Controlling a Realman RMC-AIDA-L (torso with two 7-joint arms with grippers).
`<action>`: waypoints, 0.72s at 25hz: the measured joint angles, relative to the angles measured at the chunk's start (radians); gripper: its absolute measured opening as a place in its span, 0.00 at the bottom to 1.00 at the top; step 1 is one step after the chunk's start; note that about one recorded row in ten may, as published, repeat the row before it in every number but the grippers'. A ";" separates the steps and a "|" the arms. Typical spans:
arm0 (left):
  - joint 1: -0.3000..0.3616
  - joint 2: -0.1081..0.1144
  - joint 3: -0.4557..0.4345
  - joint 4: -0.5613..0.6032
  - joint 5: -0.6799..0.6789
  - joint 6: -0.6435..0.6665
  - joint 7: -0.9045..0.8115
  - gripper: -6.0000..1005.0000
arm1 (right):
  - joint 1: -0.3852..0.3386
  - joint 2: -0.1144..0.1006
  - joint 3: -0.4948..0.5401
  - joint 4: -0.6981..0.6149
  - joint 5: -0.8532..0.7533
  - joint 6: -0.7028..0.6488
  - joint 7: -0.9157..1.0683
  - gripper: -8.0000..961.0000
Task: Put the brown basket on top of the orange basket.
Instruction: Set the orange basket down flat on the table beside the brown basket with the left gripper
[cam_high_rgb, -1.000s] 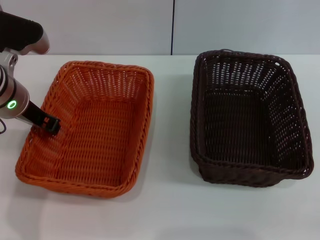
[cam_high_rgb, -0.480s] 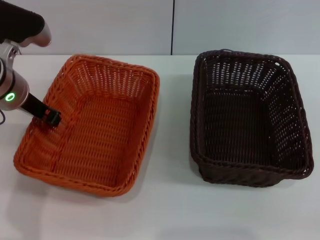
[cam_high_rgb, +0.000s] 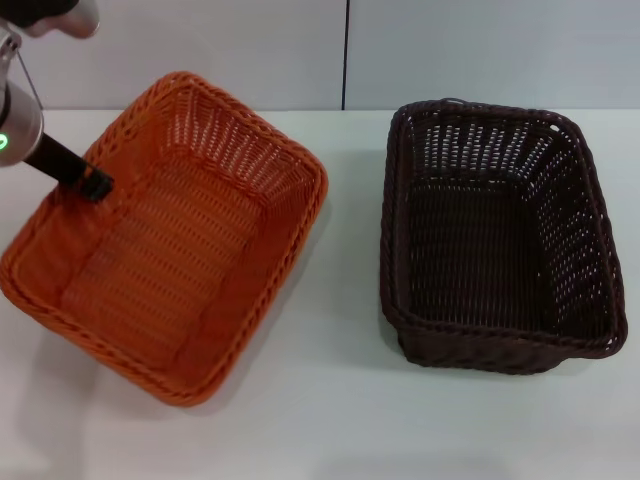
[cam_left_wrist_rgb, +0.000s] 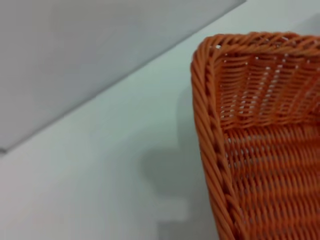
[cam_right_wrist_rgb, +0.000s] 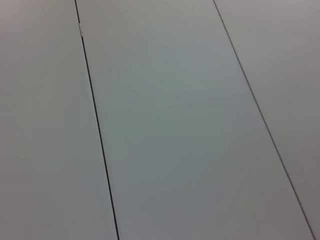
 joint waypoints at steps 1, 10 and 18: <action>-0.005 0.000 -0.007 0.010 0.001 -0.006 0.017 0.25 | 0.002 0.000 0.000 0.001 0.000 0.000 0.000 0.85; -0.051 0.002 -0.077 0.085 0.007 -0.054 0.177 0.18 | 0.007 0.004 0.001 -0.001 0.000 -0.002 0.010 0.85; -0.104 0.004 -0.112 0.150 0.007 -0.120 0.313 0.16 | 0.005 0.006 0.002 0.000 0.000 -0.013 0.032 0.85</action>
